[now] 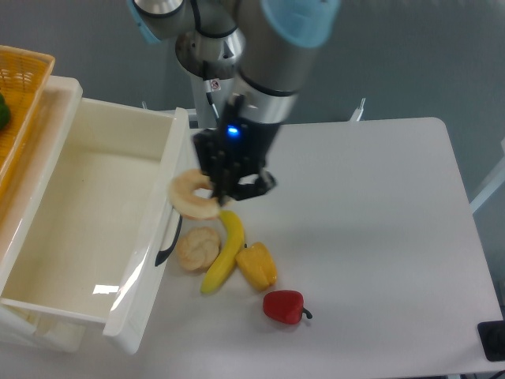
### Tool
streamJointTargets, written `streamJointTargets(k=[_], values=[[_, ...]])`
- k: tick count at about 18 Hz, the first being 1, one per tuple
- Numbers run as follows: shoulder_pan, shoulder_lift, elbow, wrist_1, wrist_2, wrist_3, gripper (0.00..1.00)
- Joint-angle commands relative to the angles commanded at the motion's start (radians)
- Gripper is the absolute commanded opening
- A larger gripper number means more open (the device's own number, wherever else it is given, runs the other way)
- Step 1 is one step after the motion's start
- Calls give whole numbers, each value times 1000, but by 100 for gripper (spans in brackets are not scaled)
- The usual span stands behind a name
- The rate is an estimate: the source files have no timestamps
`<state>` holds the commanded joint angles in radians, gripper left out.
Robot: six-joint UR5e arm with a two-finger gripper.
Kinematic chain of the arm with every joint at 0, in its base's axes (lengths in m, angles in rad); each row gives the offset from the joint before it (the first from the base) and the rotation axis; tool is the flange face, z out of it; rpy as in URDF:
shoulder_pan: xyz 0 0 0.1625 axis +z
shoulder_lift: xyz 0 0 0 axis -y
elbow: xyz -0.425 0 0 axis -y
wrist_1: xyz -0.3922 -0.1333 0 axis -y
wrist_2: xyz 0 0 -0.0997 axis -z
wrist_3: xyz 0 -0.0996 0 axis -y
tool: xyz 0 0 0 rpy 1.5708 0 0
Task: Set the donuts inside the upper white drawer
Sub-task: 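Carry the held donut across the table over the open white drawer, then open the gripper to drop the donut into the drawer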
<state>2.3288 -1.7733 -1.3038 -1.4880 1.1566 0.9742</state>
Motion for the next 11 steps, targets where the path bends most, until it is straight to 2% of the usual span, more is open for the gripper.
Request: streamJointTargets(k=[2, 3, 6, 8, 9, 11], values=[[-37, 5, -18, 12, 2, -5, 0], [-58, 5, -34, 29, 2, -5, 4], [-101, 5, -74, 98, 2, -5, 21], [-114, -1, -90, 103, 3, -3, 32], [-118, -5, -101, 104, 3, -2, 42], [-129, -6, -109, 104, 2, -3, 50]])
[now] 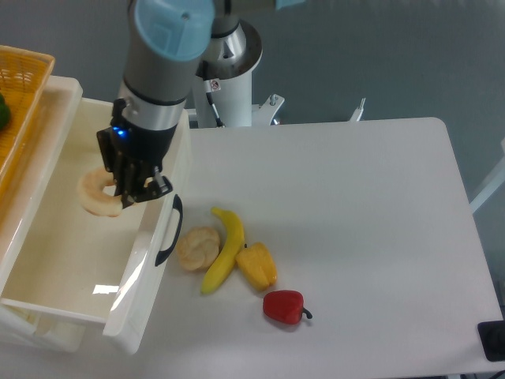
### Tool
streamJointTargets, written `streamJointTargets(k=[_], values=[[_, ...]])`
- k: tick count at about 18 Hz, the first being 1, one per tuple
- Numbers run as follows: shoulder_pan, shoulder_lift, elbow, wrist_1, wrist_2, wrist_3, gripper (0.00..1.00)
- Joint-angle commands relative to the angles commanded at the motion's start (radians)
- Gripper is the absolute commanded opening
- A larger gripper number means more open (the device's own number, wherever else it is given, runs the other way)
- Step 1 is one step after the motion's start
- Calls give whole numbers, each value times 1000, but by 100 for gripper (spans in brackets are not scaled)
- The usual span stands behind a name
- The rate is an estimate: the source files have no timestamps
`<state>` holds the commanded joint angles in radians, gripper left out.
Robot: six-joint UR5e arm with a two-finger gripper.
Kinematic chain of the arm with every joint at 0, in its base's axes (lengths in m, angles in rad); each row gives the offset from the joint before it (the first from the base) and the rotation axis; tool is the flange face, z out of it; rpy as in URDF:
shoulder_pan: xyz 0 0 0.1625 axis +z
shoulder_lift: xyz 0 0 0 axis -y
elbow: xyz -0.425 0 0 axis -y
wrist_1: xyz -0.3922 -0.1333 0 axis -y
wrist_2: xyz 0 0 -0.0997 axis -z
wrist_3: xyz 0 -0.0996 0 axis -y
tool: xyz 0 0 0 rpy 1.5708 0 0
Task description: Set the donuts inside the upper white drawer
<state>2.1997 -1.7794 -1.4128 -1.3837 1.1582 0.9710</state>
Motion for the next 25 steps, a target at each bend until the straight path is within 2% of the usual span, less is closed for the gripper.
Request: streamJointTargets(k=[1, 4, 13, 17, 20, 22, 25], values=[[-2, -2, 0, -2, 0, 0, 55], [-3, -3, -5, 0, 5, 0, 98], [-2, 0, 6, -3, 8, -2, 100], [106, 6, 12, -2, -2, -47, 100], [191, -2, 44, 8, 0, -40, 100], [236, -3, 40, 53, 2, -51, 100], [299, -26, 9, 77, 8, -37, 100]])
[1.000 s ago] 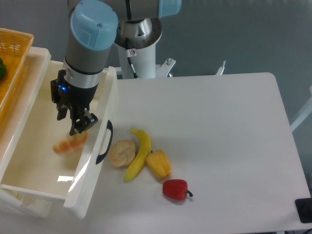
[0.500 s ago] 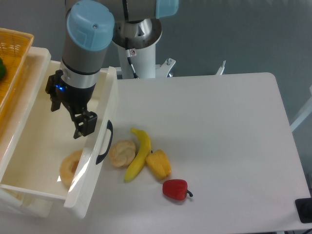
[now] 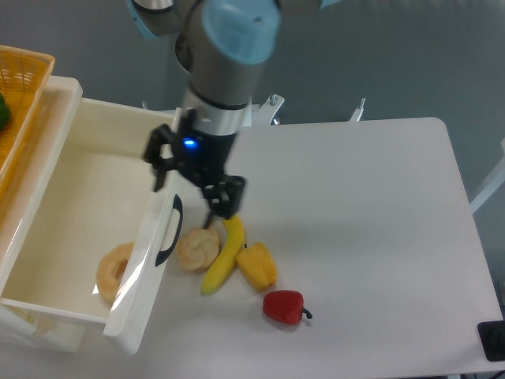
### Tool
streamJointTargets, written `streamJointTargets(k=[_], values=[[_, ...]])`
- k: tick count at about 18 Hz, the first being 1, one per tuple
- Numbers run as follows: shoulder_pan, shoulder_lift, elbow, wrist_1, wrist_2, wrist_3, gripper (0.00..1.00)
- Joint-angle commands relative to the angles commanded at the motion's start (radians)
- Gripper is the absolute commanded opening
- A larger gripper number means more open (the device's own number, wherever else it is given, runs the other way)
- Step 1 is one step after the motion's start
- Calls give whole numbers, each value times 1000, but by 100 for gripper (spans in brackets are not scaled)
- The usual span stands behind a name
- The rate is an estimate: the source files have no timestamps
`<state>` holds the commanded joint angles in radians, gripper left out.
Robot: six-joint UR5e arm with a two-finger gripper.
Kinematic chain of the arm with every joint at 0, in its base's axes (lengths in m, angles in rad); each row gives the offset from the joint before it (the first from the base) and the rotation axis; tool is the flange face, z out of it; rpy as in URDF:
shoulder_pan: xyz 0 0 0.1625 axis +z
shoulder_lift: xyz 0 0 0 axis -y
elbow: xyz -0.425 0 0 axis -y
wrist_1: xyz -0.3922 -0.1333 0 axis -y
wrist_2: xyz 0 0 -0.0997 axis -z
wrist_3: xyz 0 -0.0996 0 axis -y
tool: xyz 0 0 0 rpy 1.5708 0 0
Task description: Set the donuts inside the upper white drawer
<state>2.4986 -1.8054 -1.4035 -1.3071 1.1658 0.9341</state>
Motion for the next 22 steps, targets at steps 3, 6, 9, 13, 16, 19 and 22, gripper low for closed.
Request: streamJointTargets(k=[3, 6, 9, 13, 16, 19, 22], values=[[69, -63, -9, 63, 11, 79, 100], [164, -94, -17, 66, 26, 309, 100], [203, -137, -29, 77, 32, 465, 100], [207, -193, -29, 143, 185, 500, 100], [207, -227, -28, 170, 282, 572, 100], [209, -270, -9, 164, 350, 667, 100], [209, -295, 9, 163, 390, 672, 100]])
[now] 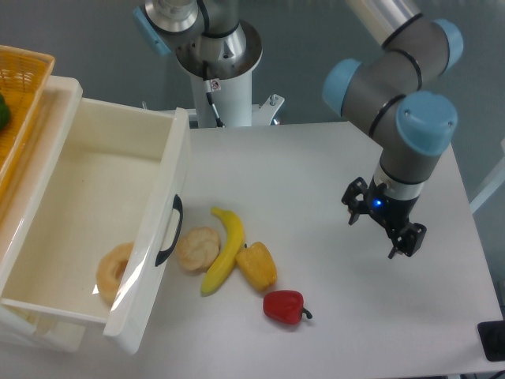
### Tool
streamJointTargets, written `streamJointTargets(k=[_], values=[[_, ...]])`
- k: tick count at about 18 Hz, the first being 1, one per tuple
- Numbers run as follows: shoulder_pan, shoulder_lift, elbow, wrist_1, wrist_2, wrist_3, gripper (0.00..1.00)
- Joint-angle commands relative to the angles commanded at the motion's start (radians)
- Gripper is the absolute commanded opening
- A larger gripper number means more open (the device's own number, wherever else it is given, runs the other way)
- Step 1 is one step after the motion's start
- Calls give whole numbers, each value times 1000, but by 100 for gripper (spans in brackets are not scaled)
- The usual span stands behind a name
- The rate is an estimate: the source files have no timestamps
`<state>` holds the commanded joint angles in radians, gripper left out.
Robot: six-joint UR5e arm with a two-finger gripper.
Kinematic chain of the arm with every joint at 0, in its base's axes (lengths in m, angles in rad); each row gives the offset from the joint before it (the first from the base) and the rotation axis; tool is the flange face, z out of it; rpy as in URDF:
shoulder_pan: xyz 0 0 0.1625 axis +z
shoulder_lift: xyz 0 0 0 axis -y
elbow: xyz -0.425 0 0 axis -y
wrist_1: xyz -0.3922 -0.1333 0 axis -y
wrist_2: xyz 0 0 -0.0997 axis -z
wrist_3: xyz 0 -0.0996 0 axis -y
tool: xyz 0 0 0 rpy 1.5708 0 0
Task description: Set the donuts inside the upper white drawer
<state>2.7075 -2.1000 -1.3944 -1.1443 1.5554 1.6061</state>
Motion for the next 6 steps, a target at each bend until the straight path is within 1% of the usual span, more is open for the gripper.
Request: streamJointTargets(k=[4, 6], values=[[2, -11, -3, 2, 37, 63, 100], [0, -11, -3, 2, 35, 68, 100]])
